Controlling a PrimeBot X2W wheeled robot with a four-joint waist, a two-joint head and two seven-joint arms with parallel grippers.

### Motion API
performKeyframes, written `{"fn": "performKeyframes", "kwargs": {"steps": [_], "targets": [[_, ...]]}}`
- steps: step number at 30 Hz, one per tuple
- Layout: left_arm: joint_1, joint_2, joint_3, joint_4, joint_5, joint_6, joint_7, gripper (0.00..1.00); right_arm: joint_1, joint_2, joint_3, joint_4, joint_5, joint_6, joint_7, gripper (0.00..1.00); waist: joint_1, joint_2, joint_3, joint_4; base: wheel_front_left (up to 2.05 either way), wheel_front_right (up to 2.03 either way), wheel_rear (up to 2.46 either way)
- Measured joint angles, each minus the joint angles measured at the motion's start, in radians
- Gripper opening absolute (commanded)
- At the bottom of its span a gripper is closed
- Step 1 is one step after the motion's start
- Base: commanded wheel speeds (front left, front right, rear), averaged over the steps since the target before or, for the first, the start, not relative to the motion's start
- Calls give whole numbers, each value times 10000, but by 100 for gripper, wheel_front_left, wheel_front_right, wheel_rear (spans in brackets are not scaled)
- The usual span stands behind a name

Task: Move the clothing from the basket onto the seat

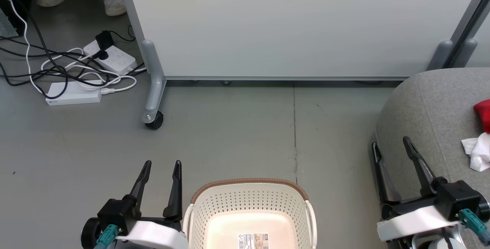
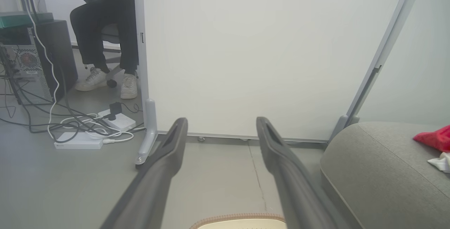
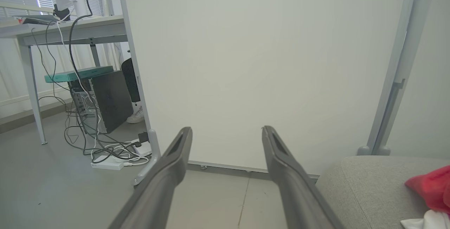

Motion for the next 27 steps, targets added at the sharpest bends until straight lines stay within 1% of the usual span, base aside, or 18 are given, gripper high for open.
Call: {"fn": "performKeyframes", "kwargs": {"steps": [12,17,27], "targets": [[3,0,-29,-31,12,-121,0,100,-13,2,65,50,50,0,0,100,0,0,28,-19,0,0,0],[6,0,-56,159,-199,-249,0,100,-14,2,63,73,50,0,0,100,0,0,40,-22,0,0,0],[7,0,-81,267,-351,-349,0,100,-14,2,121,134,90,0,0,100,0,0,58,-25,0,0,0]]}}
